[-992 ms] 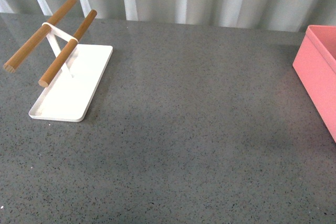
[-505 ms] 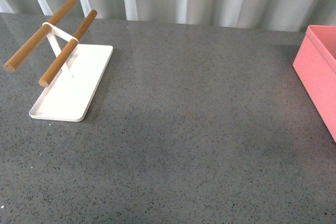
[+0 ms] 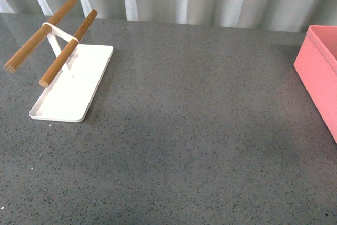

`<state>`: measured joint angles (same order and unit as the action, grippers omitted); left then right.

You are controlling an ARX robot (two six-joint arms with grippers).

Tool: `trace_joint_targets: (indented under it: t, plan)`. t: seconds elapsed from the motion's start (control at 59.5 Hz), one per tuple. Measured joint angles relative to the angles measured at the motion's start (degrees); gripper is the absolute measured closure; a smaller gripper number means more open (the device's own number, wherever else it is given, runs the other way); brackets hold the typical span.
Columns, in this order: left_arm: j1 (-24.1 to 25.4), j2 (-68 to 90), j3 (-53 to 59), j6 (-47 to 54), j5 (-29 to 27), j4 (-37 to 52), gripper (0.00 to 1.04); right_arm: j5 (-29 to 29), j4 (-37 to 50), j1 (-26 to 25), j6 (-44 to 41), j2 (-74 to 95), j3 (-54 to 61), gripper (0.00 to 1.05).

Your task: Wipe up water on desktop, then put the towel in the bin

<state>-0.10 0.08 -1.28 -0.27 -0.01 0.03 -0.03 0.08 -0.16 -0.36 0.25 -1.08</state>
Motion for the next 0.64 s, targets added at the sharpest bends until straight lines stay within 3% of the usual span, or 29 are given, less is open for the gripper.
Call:
trace_joint_targets:
  t: [0.639]
  plan:
    - [0.0,0.0,0.0,0.0,0.0,0.0,0.07,0.0,0.0,0.0,0.1,0.0,0.0,0.07]
